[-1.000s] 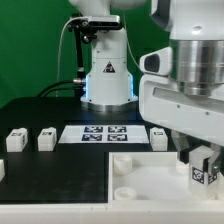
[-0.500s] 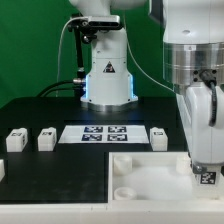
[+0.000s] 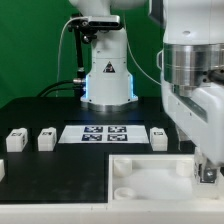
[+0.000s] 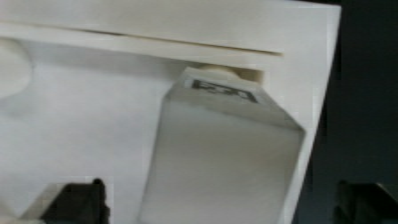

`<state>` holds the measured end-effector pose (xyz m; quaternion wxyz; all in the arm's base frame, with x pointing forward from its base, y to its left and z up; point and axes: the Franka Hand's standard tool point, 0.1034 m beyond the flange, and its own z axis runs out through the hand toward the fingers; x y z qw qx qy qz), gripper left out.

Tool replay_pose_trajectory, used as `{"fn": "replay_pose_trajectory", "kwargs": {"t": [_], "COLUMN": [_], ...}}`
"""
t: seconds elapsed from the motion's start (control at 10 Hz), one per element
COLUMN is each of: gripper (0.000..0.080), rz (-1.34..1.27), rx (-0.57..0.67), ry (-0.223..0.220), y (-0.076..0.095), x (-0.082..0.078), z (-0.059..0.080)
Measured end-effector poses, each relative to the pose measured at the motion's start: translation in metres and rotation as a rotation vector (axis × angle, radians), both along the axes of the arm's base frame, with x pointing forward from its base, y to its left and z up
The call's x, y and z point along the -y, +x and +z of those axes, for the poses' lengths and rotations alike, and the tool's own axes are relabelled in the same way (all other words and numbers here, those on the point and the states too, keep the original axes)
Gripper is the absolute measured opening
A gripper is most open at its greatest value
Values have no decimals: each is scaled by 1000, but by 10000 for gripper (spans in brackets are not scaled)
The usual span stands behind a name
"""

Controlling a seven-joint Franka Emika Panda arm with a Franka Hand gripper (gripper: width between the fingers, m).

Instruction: Assemble one leg

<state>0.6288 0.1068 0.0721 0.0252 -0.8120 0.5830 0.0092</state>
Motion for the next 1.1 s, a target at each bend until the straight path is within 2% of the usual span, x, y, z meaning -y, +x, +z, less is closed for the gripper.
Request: {"fn": "replay_pose_trajectory", "kwargs": {"t": [0.2,0.6,0.7,0.8,0.9,1.0,1.1], "gripper": [648,649,649,649,649,649,558], "rz": [279,623,916,1165,1229,1151,1155], "rx": [49,63,29,2,-12,-10,-11], "ry": [6,-16,-52,-51,-40,-43,-44], "y": [-5,-5,-3,2,2,2,2], "x": [-15,-10,-8,-6,-5,-5,-4], "z": [0,-1,-4,-7,-6,-7,-7]}}
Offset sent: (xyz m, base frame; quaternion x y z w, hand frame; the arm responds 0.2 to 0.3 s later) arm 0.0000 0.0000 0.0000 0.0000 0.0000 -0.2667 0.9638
